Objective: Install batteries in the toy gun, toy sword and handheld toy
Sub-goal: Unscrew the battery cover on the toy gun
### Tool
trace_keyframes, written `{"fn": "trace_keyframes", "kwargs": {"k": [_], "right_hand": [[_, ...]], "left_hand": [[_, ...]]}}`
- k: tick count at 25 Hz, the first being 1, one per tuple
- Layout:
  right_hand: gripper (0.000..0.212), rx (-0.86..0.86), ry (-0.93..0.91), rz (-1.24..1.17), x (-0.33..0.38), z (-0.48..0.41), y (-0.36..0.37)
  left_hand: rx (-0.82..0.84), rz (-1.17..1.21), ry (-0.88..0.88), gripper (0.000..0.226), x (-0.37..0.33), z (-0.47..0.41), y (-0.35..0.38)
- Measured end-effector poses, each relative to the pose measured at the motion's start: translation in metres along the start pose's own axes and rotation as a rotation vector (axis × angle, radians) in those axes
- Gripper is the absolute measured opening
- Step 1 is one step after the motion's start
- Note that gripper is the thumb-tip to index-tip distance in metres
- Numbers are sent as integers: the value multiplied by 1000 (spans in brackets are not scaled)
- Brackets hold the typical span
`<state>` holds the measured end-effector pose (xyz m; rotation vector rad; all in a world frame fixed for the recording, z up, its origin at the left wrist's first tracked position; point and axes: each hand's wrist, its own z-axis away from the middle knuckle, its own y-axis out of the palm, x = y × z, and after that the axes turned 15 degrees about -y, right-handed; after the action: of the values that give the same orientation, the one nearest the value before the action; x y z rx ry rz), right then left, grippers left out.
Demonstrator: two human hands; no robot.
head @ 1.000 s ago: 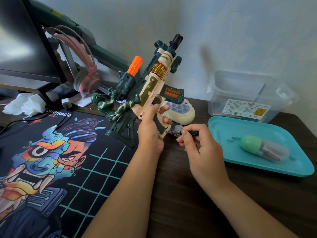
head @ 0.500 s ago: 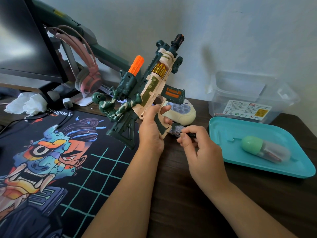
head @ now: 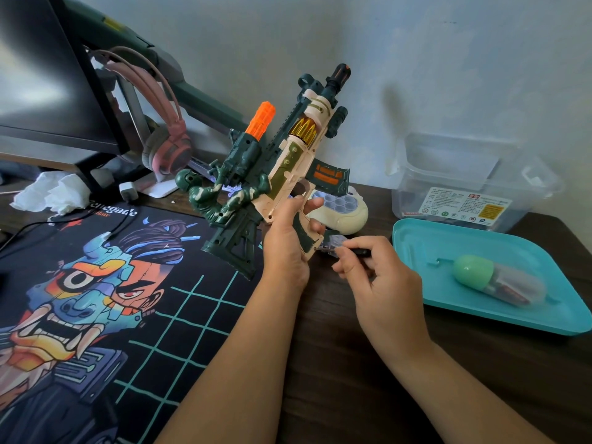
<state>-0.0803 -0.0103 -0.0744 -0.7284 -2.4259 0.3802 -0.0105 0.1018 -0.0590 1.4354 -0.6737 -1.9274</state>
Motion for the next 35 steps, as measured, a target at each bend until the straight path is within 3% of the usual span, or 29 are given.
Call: {"fn": "trace_keyframes", "kwargs": {"k": [4,9,17,20,29,33,35], "right_hand": [[14,53,-44,37,-3,1,1],[31,86,-41,54,-1,-1,0],[35,142,74,25,-1,0,1],[27,140,52,54,-1,0,0],[30,155,59,53,4,-1,-2],[35,201,162,-23,4,-3,-2],[28,209,156,-13,5,-3,-1]], "left_hand": [[-4,9,15,15,0,-2,0],[-13,15,23,14,1,-2,-1],[-2,9,18,13,0,-2,-1],[-5,8,20,16,0,-2,-1],[-6,9,24,17,1,-3,-2],[-14,-8,27,19,2,-4,-3],[-14,-34,31,18,-1,-4,-2]]}}
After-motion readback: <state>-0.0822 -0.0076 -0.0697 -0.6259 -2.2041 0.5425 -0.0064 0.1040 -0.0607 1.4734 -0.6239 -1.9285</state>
